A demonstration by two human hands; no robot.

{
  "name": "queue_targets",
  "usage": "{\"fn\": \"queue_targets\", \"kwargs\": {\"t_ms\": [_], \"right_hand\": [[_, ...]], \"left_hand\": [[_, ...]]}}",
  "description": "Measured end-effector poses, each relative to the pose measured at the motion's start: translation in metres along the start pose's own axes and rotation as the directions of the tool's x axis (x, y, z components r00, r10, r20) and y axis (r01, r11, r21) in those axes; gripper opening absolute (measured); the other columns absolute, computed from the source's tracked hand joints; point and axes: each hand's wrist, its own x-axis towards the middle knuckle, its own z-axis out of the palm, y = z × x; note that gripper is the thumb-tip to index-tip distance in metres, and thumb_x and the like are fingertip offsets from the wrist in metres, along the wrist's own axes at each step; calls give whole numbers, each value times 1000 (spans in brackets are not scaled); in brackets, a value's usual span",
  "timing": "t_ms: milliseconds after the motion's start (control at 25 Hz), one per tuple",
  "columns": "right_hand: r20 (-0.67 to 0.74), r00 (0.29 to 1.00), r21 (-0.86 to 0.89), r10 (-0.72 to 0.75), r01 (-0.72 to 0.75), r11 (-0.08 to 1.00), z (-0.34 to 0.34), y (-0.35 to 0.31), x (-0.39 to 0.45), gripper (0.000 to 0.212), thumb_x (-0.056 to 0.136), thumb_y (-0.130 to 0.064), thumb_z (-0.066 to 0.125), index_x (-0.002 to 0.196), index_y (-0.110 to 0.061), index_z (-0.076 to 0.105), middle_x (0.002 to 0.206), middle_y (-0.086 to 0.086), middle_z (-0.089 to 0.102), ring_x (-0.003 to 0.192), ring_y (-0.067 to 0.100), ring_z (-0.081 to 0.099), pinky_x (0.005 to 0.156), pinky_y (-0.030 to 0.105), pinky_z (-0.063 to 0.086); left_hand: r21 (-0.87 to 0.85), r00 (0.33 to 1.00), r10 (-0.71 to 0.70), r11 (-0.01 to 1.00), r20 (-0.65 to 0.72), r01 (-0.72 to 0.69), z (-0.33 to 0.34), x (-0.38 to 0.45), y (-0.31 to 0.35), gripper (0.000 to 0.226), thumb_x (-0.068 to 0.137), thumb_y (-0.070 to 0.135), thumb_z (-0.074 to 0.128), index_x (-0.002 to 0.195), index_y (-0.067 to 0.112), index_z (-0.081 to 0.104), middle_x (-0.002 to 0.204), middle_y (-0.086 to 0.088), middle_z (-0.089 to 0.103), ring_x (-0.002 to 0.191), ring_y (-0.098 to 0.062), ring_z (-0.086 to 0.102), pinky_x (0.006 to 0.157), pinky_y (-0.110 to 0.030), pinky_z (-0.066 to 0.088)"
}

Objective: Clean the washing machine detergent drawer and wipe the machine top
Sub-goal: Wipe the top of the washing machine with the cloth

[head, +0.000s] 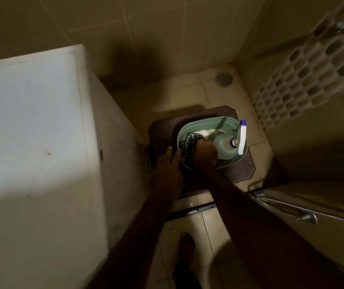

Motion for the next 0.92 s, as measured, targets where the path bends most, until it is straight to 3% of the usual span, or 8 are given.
{"fn": "queue_targets", "kwargs": {"t_ms": [120,200,280,400,520,680,800,920], "right_hand": [[-58,991,-88,-117,112,990,10,-1,2,29,107,-17,51,130,-4,61,126,13,67,117,29,66,93,35,52],[-283,958,5,-35,37,999,1,-2,1,25,99,-27,65,117,-12,71,112,8,73,103,22,71,78,29,50],[-160,984,69,-77,89,994,-5,-2,-14,23,96,-17,64,114,-3,69,113,19,69,106,35,67,77,36,45],[-309,932,78,-191,225,971,-20,1,-39,35,87,-12,78,116,4,68,112,23,69,100,37,69,83,41,55],[-355,905,164,-234,306,938,-40,0,-89,35,97,-13,65,131,-1,62,132,20,60,111,33,65,95,42,56],[-509,814,248,-278,448,859,-78,-1,-160,26,105,-16,57,127,-6,67,128,17,61,105,27,64,90,36,55],[-420,833,433,-359,532,728,-111,-10,-215,24,101,-13,65,123,-9,72,116,11,66,105,24,65,89,30,58],[-330,829,591,-451,554,586,-140,-30,-286,21,100,-12,67,119,-6,75,110,10,75,98,19,71,81,38,60]], "left_hand": [[12,1000,-15,1000,14,15,-1,1,1,71,100,23,56,164,25,24,173,-7,13,155,-31,23,118,-52,37],[-20,999,-37,999,30,37,-3,1,1,71,99,22,55,164,26,26,173,-6,13,155,-32,23,119,-51,36],[-81,998,-49,995,34,51,-11,-3,4,69,100,19,53,164,25,26,173,-6,16,155,-31,25,120,-49,34],[-258,994,-79,964,-72,58,-30,-13,16,67,102,14,52,163,17,26,169,-8,27,153,-28,30,121,-40,30],[-403,974,-145,913,-175,63,-62,-34,30,61,105,16,51,162,17,30,164,-7,39,149,-25,39,121,-36,30],[-571,938,-155,819,-310,-53,-112,-73,24,45,108,28,46,152,28,48,151,-1,57,137,-20,54,112,-32,41],[-648,904,-138,741,-404,-176,-154,-111,2,45,104,35,53,147,23,55,147,1,60,134,-15,57,112,-26,39],[-826,955,-116,537,-274,-172,-193,-164,-28,66,93,49,61,151,20,50,153,0,55,138,-12,53,120,-40,39]]}}
